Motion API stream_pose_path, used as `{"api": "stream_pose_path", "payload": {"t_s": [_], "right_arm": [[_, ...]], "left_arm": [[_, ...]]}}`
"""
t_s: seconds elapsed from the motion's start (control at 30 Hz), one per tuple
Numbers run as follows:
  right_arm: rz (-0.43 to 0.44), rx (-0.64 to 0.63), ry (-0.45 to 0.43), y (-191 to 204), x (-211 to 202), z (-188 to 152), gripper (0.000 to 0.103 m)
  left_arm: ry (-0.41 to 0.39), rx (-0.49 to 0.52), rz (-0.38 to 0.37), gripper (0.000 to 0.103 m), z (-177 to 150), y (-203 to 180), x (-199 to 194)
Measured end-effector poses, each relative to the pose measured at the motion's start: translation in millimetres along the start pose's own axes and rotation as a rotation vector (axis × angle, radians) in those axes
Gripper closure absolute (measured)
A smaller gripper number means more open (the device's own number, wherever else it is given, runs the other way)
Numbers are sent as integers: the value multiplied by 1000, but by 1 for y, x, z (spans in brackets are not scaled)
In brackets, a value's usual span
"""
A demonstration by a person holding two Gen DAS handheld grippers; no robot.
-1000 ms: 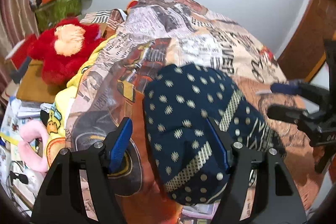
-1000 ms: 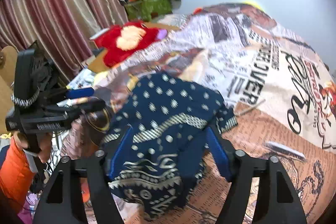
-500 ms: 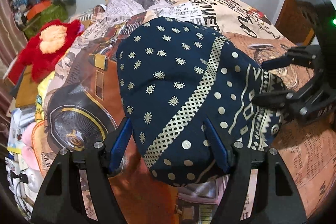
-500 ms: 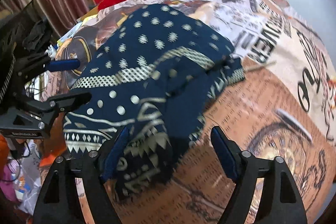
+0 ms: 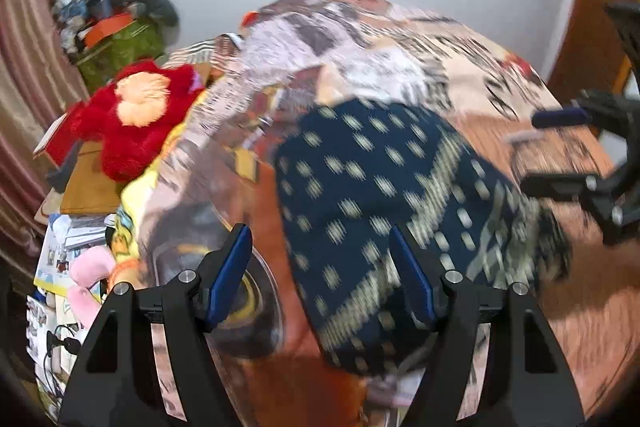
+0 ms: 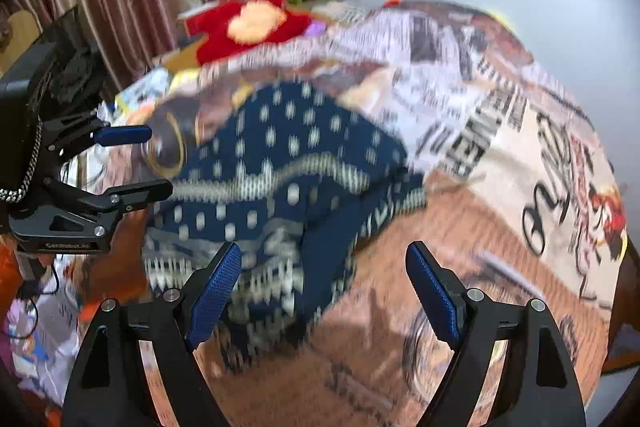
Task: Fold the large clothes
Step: 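Lower the bundle onto the duvet with both grippers and release it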
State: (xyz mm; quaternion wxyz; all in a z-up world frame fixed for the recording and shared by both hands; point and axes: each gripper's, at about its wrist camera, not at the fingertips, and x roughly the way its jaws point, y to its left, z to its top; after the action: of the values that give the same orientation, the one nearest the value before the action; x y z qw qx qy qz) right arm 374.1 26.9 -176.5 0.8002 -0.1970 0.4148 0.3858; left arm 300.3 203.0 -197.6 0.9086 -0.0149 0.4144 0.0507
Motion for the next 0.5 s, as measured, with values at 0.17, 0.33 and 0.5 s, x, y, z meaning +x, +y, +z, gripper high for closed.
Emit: {"api": "stream_pose_path", "payload": {"t_s": [0.17, 0.33, 0.5], "right_arm": [[-7, 70, -17, -8, 27, 26, 19], [-25, 122, 36, -23, 68, 38, 19], [-3, 194, 83, -54, 88, 24, 19]], "left_arm": [[27, -107, -51, 33, 29, 18, 34], [99, -122, -57, 32, 37, 19, 75], [89, -137, -56, 18, 34, 21, 85]]}}
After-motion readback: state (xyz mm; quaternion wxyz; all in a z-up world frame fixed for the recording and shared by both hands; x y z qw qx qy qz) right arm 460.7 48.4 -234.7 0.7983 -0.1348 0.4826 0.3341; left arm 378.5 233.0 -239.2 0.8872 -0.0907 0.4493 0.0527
